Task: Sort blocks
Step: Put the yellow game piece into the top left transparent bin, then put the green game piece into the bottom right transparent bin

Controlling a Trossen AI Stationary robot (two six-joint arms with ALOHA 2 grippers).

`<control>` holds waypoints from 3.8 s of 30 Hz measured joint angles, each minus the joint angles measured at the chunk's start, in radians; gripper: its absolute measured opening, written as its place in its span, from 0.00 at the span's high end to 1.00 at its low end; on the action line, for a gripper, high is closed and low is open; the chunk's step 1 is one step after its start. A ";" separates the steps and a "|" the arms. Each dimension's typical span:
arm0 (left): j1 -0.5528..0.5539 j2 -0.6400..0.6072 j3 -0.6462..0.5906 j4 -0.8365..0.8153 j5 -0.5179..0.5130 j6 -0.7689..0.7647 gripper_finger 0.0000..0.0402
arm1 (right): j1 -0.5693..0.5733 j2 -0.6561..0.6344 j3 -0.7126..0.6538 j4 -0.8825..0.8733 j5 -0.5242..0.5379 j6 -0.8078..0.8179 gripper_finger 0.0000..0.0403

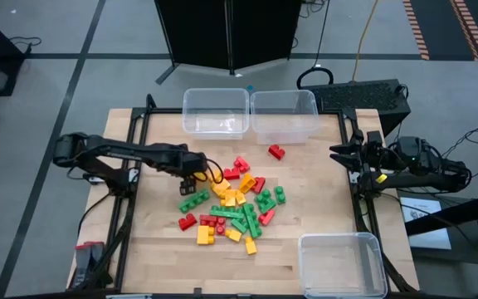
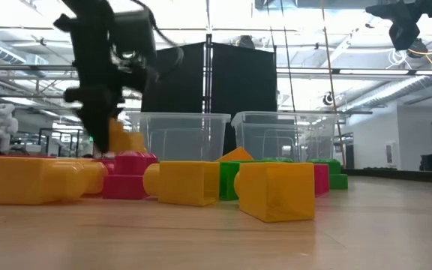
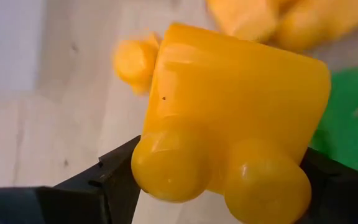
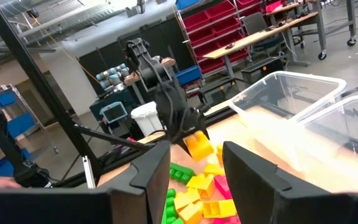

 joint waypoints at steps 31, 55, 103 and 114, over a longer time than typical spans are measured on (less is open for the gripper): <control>0.539 0.040 0.398 0.179 -0.071 0.012 0.31 | 0.000 0.000 0.000 0.023 0.000 0.000 0.64; 0.523 0.199 0.396 0.163 -0.074 0.109 0.23 | 0.000 0.000 0.000 0.023 0.000 0.027 0.64; -0.278 0.003 0.149 -0.227 -0.058 -0.634 0.08 | 0.000 0.000 0.000 0.014 -0.032 0.034 0.64; -0.286 0.010 0.018 -0.033 0.031 -0.660 0.08 | 0.000 0.000 0.000 0.014 -0.057 0.057 0.64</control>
